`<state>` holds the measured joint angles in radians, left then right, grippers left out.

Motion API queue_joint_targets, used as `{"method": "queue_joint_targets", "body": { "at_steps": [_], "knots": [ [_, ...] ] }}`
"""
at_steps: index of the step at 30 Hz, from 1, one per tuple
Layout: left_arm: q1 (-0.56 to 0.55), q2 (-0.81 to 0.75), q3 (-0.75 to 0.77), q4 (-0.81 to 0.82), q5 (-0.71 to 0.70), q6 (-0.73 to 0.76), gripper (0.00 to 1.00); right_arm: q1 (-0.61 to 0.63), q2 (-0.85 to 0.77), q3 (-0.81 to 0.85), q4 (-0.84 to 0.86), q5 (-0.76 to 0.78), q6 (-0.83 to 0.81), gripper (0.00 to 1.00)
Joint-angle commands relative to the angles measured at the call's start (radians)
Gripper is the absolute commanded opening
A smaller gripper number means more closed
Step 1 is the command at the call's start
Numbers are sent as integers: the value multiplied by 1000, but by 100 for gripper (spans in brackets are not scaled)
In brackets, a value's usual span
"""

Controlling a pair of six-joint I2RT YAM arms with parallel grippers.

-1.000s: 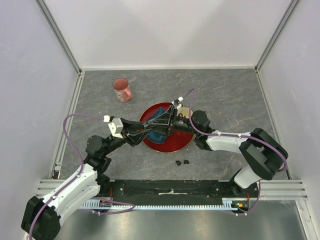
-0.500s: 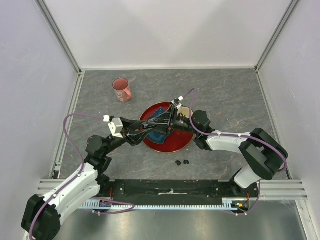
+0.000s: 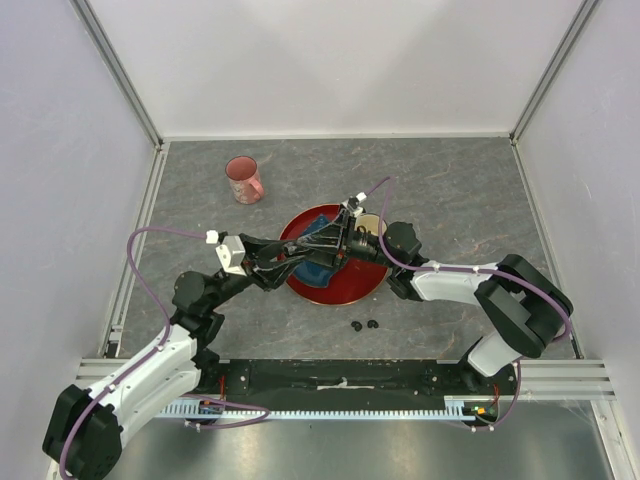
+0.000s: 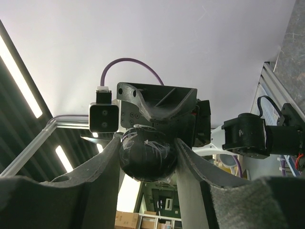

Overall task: Insert the wireless bluetooth earbuds into the charging case
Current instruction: Pick up the charging case at the center of the board.

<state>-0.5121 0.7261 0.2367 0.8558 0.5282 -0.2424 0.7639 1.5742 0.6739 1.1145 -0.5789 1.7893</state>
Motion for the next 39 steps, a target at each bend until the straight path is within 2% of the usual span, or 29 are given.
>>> {"method": "queue_joint_targets", "body": {
  "at_steps": [1,22,25,26,28,29,31,32,33,35,37,38,39],
  "knots": [
    [-2,-2,-7,107,-16,-29,51,3,6,3,85,5,15,23],
    [-14,72,3,144,-8,-44,48,8,9,13,97,1,18,22],
    [-17,78,1,158,-13,-44,40,9,10,12,97,1,18,22],
    [-17,82,4,160,-13,-44,29,9,12,13,97,1,18,22],
    [-20,85,4,163,-10,-43,18,11,13,13,99,-1,18,22],
    [-20,88,4,164,-10,-43,9,12,14,13,102,-2,19,22],
    [-23,88,3,166,-7,-41,2,11,14,12,113,-2,12,23],
    [-23,90,1,166,-5,-40,2,11,15,12,128,-2,6,26],
    [-23,90,1,166,-4,-38,2,11,14,13,128,-7,-4,43],
    [-25,88,-2,166,0,-35,2,9,7,21,114,-16,-48,66],
    [-25,79,-11,170,-2,-29,2,5,-19,24,59,-16,-117,77],
    [-25,75,-16,176,-5,-29,2,2,-34,26,33,-12,-163,88],
    [-25,62,-22,181,-13,-26,2,-1,-75,29,-5,-10,-206,91]
  ]
}}
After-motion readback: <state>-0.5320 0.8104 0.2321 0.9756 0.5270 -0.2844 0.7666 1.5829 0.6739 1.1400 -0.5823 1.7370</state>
